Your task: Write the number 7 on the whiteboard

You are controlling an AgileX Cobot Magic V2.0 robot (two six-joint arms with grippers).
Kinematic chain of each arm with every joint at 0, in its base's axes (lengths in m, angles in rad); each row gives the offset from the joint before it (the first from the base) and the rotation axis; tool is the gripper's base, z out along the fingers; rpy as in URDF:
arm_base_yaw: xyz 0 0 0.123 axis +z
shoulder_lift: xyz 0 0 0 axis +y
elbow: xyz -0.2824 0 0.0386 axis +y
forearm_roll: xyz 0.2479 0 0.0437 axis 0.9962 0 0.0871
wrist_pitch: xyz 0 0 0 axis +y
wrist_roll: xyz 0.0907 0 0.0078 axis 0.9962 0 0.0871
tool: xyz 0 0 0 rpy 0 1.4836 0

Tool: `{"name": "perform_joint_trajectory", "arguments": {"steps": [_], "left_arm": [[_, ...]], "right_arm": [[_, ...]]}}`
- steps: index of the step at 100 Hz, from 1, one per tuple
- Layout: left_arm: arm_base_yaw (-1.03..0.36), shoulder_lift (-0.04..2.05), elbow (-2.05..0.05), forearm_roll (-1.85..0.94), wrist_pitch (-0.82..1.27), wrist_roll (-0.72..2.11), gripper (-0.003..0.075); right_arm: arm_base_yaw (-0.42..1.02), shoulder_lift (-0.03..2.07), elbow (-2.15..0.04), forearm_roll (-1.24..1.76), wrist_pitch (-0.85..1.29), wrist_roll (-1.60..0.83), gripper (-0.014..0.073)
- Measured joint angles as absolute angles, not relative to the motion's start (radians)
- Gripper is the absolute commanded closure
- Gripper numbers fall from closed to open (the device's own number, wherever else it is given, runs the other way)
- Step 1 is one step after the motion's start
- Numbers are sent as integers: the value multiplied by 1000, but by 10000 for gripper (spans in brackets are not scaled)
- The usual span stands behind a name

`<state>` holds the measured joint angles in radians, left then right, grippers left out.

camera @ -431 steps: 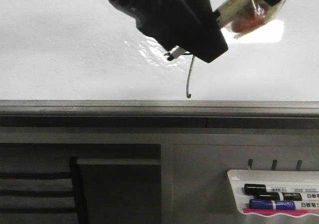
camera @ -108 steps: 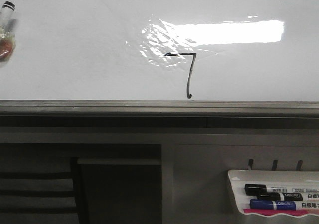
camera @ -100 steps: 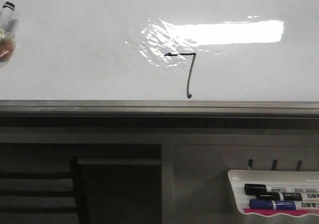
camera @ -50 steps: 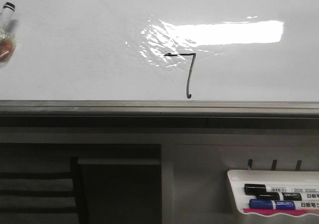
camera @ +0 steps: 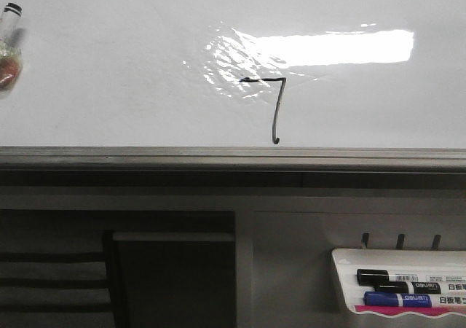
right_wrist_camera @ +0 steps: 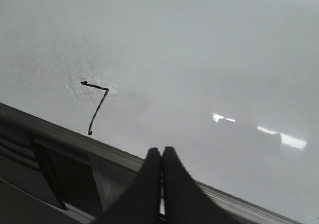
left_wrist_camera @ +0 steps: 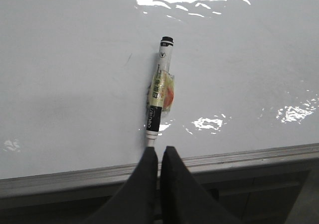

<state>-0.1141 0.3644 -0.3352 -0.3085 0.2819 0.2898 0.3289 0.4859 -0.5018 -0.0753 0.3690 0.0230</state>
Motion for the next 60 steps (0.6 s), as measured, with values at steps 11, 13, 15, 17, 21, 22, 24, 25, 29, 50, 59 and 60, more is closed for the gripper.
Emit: {"name": "perform_joint_trajectory", "arguments": {"steps": [11,13,15,17,21,22,24,25,29,50,59,60], "left_arm": [[-114,364,-335,-309,280,290,741],[-114,364,-335,-309,280,290,741],[-114,364,-335,-309,280,290,741],[-114,364,-335,-309,280,290,741],[-114,364,-335,-309,279,290,741],[-114,364,-335,-309,279,290,741],[-114,364,-335,-309,276,290,741],[-114,364,-335,-309,277,290,741],[-114,354,-331,-309,274,290,741],[-88,133,-240,-309,268,290,741],[-86,49,-199,-305,268,290,741],[-86,38,-196,-305,266,290,741]], "right_arm": [[329,486,-502,-75,369,25,665],[329,486,-502,-75,369,25,665],[329,486,-502,-75,369,25,665],[329,486,-502,-75,369,25,665],[329,486,-502,-75,369,25,665],[329,486,-502,-75,369,25,665],[329,486,-502,-75,369,25,665],[329,486,-502,-75,369,25,665],[329,486,-502,-75,369,25,665],[329,486,-502,-75,369,25,665],[329,486,-502,-75,369,25,665],[329,486,-502,-75,369,25,665]]}}
